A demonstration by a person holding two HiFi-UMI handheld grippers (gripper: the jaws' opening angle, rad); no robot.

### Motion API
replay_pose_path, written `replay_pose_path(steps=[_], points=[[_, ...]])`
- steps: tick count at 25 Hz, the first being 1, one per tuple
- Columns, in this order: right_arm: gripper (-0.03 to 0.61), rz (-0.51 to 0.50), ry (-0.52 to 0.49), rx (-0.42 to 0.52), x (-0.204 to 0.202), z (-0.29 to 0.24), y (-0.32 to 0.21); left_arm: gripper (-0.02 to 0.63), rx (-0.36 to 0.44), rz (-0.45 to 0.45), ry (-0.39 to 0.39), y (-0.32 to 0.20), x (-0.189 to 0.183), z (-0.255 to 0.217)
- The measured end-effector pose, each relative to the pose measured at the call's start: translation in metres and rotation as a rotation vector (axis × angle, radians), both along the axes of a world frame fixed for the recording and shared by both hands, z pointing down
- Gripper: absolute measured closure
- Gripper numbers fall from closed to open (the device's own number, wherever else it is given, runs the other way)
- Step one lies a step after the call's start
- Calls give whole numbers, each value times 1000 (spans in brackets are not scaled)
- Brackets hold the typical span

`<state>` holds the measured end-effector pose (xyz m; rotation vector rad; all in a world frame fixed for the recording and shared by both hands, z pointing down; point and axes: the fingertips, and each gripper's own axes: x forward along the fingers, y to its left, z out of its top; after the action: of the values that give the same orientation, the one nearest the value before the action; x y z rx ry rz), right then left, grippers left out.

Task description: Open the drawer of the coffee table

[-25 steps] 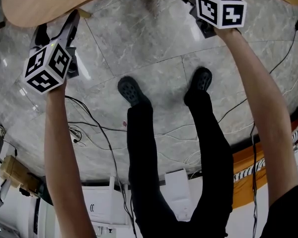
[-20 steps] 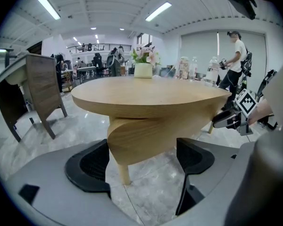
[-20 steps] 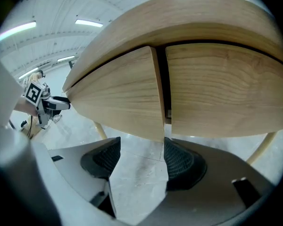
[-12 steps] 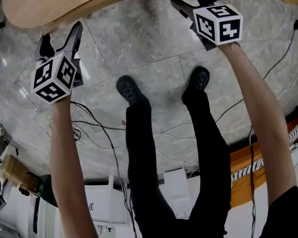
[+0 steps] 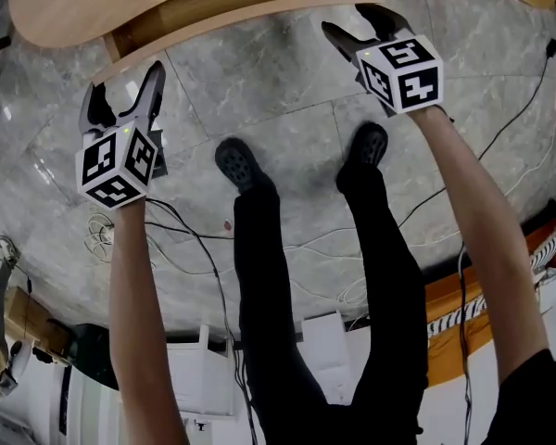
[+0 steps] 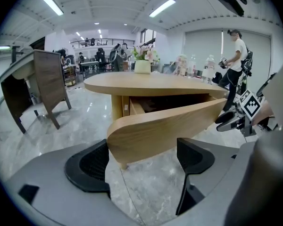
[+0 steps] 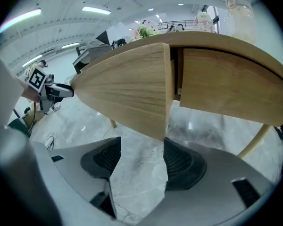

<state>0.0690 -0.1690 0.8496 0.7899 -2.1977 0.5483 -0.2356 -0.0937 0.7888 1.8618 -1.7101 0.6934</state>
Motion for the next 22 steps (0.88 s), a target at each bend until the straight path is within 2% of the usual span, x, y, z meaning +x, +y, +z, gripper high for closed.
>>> replay_pose_path(steps=[10, 22], points=[[324, -18, 38, -10, 12, 2, 42, 169, -18, -15, 12, 39, 12, 1], [324, -23, 58, -26, 25, 2, 61, 167, -34, -35, 39, 64, 26, 0]])
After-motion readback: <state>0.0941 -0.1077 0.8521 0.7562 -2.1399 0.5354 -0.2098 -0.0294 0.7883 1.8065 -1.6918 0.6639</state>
